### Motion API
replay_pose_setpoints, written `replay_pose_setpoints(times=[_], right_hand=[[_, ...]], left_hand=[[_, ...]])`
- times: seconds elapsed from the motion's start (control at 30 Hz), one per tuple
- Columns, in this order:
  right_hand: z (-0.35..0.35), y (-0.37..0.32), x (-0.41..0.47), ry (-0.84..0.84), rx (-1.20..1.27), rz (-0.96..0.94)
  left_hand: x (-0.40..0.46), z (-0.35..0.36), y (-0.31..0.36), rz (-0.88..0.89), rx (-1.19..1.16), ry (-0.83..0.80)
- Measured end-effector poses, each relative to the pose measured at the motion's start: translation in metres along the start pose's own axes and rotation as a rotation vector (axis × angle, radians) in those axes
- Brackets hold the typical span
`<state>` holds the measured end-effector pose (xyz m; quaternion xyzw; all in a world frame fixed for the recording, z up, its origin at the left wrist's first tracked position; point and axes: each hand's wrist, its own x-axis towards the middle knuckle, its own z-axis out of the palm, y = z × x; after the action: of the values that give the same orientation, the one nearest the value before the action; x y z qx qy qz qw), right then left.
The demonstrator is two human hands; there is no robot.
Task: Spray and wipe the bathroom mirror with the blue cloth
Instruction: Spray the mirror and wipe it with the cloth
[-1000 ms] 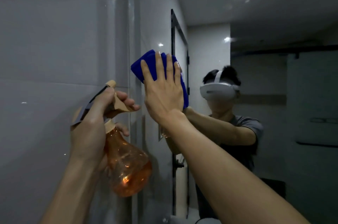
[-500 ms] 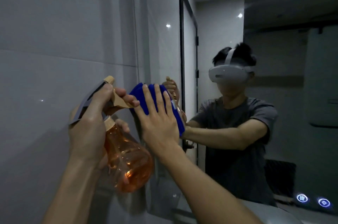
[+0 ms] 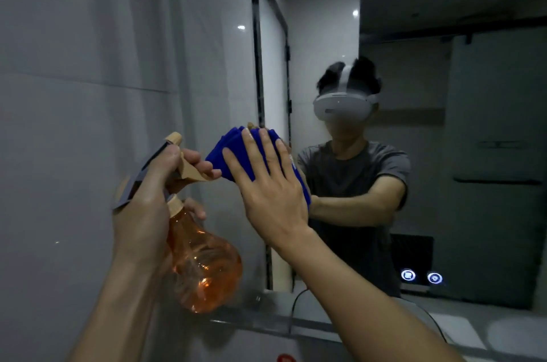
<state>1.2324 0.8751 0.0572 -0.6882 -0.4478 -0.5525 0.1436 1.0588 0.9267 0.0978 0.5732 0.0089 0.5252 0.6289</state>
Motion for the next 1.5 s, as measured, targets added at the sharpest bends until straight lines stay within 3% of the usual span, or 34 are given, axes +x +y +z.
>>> replay_pose_setpoints(times=[0.6,1.23,1.5], right_hand=[[-0.112,0.185,-0.082,0.136,-0.168,0.14],[-0.248,0.406,-0.196,0.258,-0.217,0.388],[-0.252,0.427,-0.236,0.297,-0.206,0.456]], left_hand=[[-0.088,0.157,-0.022,-0.083,-0.048,-0.216],[-0.185,0.332,-0.054,-0.179,-0.131,-0.325],[-0.212,0.355,-0.068,-0.267,-0.205,-0.417]])
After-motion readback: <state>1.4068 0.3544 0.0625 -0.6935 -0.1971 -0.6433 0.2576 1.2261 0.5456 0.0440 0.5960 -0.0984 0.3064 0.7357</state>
